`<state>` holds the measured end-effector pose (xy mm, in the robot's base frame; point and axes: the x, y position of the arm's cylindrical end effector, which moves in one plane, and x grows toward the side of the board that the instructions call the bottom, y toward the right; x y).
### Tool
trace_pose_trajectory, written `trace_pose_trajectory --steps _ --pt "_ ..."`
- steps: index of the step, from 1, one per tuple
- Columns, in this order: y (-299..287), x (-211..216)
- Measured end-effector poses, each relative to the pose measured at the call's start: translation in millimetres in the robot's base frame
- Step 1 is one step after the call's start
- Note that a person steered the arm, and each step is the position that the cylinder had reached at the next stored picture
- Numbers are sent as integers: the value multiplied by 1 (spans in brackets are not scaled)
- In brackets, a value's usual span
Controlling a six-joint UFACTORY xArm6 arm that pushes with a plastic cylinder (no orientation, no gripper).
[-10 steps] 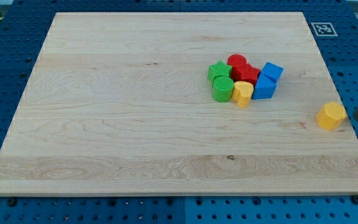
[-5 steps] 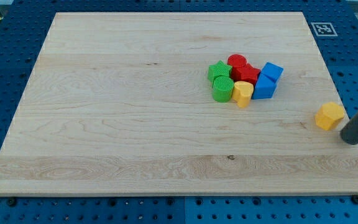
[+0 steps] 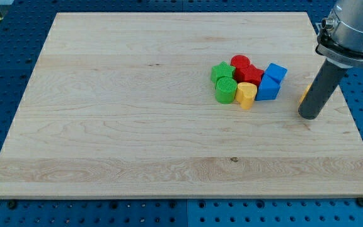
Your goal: Move yellow hexagon towards top right
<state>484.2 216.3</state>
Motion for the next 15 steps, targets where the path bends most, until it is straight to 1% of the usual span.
trace_pose_trajectory --steps 2,3,4,6,9,11,13,14,15 --pt "0 -18" --pt "2 -23" --pt "2 -18" --pt "45 -14" --pt "49 -40" --pt "36 -77" --pt "14 -127" --pt "25 -141" --pt "24 -175"
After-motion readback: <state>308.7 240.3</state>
